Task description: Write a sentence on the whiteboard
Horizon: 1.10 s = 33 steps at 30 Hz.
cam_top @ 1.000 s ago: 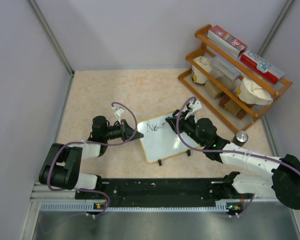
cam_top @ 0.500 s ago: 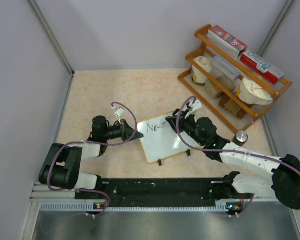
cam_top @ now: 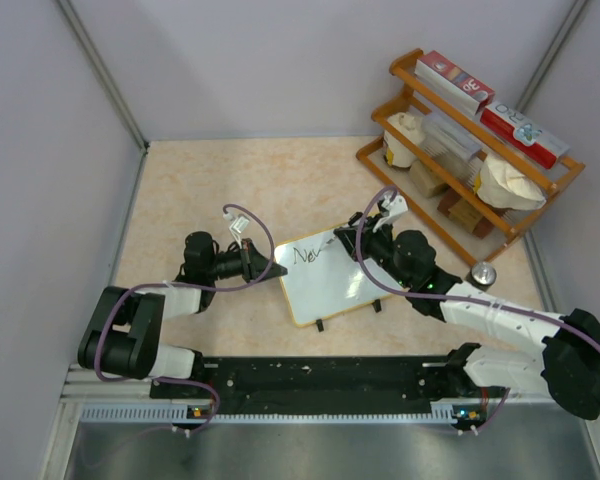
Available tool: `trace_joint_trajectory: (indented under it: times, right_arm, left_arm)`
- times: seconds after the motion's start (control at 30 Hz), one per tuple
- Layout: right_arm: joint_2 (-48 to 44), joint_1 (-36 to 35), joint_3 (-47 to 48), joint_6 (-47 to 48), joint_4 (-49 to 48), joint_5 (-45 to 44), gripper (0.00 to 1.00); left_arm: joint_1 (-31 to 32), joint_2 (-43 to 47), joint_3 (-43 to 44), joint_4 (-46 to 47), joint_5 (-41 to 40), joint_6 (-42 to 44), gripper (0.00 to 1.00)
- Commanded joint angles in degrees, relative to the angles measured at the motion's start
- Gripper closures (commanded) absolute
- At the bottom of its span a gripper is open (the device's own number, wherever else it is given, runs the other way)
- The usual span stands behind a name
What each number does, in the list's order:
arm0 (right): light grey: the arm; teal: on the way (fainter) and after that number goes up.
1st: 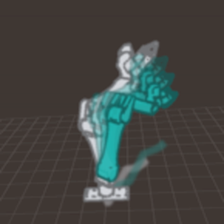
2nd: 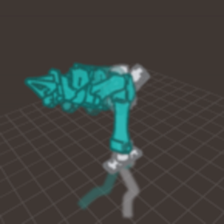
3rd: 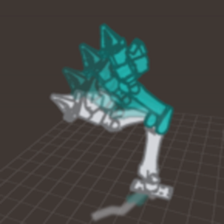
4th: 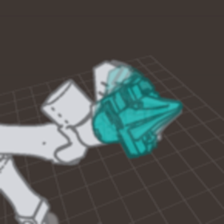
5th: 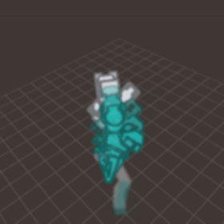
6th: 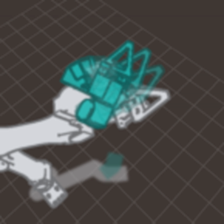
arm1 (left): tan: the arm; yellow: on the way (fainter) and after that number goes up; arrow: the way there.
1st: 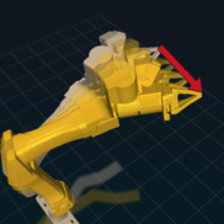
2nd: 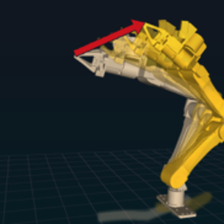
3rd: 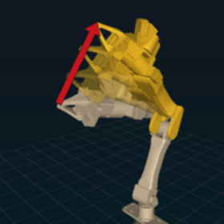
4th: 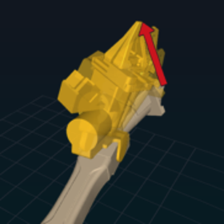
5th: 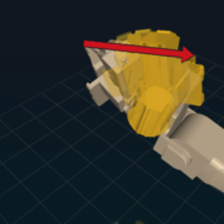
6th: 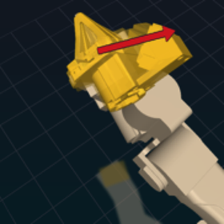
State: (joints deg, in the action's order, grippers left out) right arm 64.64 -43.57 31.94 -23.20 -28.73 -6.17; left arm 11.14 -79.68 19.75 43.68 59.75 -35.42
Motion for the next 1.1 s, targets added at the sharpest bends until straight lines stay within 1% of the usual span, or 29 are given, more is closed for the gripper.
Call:
trace_joint_trajectory:
  times: [0.0, 0.27, 0.5, 0.7, 1.07]
  right_arm:
    - [0.57, 0.86, 1.90, 0.79, 0.08, -0.16, 1.00]
    - [-1.88, 0.86, -1.62, 0.09, 1.22, 0.11, 1.00]
    - [-2.85, 0.86, -2.85, -0.27, 1.48, 0.11, 1.00]
    - [-2.50, 0.86, -2.15, 0.00, 1.48, -0.68, 1.00]
    - [-1.19, 1.38, 1.89, 1.23, 2.63, -2.35, 1.00]
  left_arm:
    - [0.55, -0.39, 0.03, 1.32, 3.89, 2.46, 1.00]
    - [0.55, -0.39, 0.03, 1.32, 3.89, 2.46, 1.00]
    - [0.55, -0.30, 0.03, 1.32, 3.89, 2.46, 1.00]
    - [0.55, -0.30, 0.03, 1.32, 3.89, 2.37, 1.00]
    - [0.55, -0.39, 0.03, 1.32, 3.89, 2.46, 1.00]
